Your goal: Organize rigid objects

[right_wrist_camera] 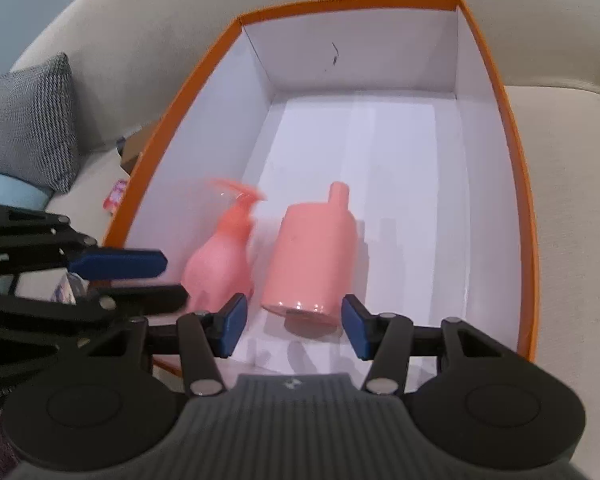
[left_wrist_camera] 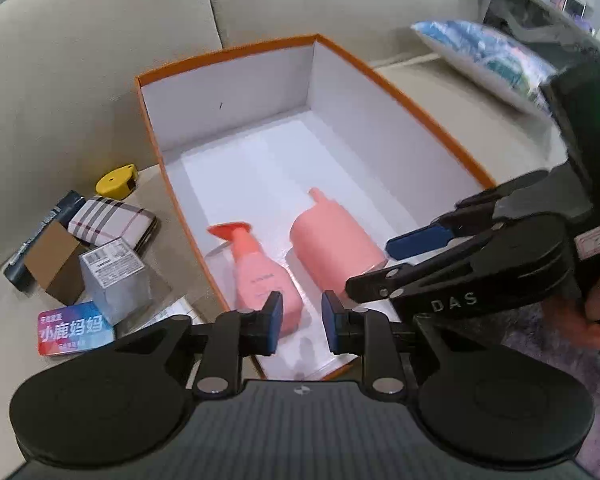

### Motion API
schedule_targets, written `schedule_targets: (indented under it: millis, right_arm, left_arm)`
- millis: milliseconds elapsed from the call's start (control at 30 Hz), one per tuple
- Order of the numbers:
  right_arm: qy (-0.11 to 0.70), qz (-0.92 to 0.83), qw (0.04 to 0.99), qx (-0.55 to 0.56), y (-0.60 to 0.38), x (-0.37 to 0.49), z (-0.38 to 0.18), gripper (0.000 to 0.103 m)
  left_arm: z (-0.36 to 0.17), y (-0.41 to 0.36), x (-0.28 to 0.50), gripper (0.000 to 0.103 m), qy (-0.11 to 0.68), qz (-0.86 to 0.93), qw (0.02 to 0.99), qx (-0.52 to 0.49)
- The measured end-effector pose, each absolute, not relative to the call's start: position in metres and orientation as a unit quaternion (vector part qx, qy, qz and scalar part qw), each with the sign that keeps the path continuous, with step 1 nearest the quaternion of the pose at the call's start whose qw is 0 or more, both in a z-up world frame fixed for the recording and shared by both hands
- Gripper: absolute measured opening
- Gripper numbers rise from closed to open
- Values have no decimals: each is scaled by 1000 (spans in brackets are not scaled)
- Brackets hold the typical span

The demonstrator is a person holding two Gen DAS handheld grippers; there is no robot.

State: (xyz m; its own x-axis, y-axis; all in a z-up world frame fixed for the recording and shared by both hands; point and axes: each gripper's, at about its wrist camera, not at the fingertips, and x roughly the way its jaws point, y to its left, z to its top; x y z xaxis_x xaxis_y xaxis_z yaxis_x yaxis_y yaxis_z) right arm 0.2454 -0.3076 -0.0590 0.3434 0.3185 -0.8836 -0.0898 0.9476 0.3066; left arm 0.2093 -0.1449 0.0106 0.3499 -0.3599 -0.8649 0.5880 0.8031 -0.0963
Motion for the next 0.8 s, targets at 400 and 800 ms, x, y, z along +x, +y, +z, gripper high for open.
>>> schedule_targets:
  millis: [400,800]
  right_arm:
    - [577,108,803,102,-309,282,-64,56]
    - [610,109,771,147,-290,296,-91,55]
  left_arm:
    - [36,-138,253,29,468,-266,839,79]
    - [30,-96,257,29,505,-195,841,-2]
